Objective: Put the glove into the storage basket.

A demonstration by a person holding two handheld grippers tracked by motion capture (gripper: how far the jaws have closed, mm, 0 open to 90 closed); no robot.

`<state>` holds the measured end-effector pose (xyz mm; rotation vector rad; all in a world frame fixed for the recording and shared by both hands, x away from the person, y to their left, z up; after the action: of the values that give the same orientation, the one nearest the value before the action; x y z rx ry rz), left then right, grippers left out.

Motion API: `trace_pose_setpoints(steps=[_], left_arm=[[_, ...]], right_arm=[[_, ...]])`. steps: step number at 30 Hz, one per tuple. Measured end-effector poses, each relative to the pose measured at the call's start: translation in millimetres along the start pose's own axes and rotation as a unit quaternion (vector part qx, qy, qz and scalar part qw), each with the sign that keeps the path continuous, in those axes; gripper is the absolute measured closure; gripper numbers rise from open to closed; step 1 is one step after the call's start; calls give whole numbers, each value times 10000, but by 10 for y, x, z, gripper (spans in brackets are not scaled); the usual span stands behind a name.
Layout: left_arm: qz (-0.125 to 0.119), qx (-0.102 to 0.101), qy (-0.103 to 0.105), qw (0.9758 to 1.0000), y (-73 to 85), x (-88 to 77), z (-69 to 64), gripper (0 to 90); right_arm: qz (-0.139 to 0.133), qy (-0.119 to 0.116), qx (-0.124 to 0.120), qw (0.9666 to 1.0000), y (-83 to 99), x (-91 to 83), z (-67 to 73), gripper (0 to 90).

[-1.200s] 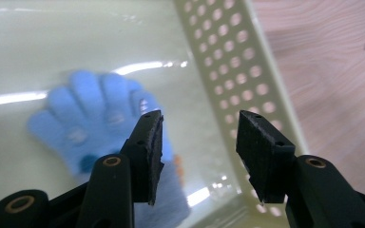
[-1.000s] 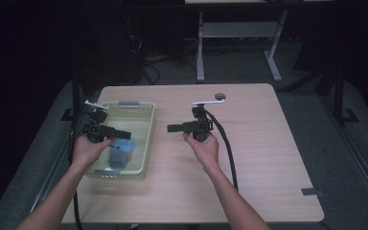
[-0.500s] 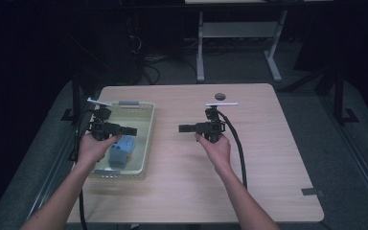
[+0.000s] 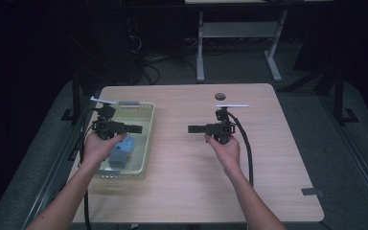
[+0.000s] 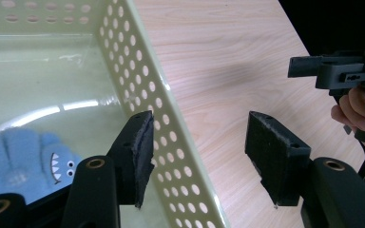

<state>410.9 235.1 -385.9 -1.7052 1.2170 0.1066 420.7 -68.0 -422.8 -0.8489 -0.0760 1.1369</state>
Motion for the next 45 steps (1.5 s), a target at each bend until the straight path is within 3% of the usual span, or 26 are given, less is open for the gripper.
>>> trace_pose_setpoints(steps=[13, 23, 35, 45], left_arm=[[-36, 65, 138, 9999, -29, 124, -163, 374], [12, 231, 241, 9994, -40, 223, -315, 351], [1, 241, 450, 9987, -82, 362, -471, 287], [-32, 222, 486, 9986, -77, 464, -519, 271]], right_arm=[[-56, 68, 46, 10000, -47, -165, -115, 404], [-76, 131, 62, 9999, -72, -334, -180, 382], [-220, 179, 123, 9995, -108, -531, -289, 354], [-278, 240, 176, 9992, -103, -682, -411, 344]])
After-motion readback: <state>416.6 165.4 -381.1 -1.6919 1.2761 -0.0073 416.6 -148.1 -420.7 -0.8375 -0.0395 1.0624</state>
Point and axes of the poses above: each handheld gripper's, and its own axes: x roughly forward along the jaws, y roughly out of its underside, z roughly to its left, the point moved 5 cm from there along x, roughly forward along the jaws, and after that the axes turned 9 degrees about -z, right-handed, at the moved point
